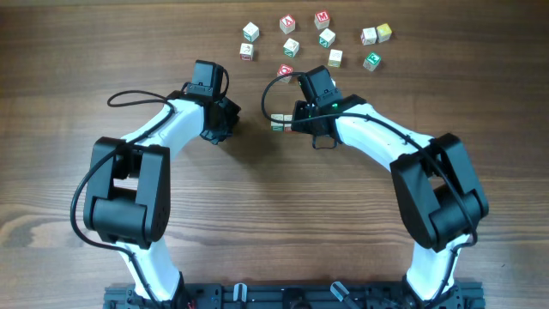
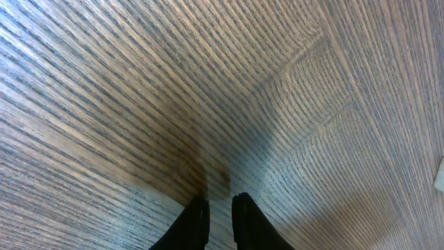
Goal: Form a horizontal line
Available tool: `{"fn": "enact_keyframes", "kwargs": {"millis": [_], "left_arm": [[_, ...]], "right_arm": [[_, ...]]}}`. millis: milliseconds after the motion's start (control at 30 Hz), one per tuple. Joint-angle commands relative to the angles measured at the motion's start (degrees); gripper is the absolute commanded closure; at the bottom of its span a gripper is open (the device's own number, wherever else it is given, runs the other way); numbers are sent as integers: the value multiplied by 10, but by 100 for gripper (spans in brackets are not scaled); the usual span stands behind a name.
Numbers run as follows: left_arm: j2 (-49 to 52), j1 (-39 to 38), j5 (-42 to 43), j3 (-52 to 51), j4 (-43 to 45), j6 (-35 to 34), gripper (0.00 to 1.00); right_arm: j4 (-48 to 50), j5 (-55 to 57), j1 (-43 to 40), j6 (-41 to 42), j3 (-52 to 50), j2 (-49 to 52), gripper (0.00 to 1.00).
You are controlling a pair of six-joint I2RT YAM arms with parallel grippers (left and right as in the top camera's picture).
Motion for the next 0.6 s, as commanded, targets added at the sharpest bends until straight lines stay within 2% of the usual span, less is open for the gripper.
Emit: {"fn": "enact_keyframes", "kwargs": {"millis": [0,567], "left_arm": [[41,0,-31,-25,-12,1,83],[41,0,-31,-25,-12,1,83]], "right_arm": [[3,-2,1,-9,5,15,95],[11,-24,1,-40,5,15,96]]}}
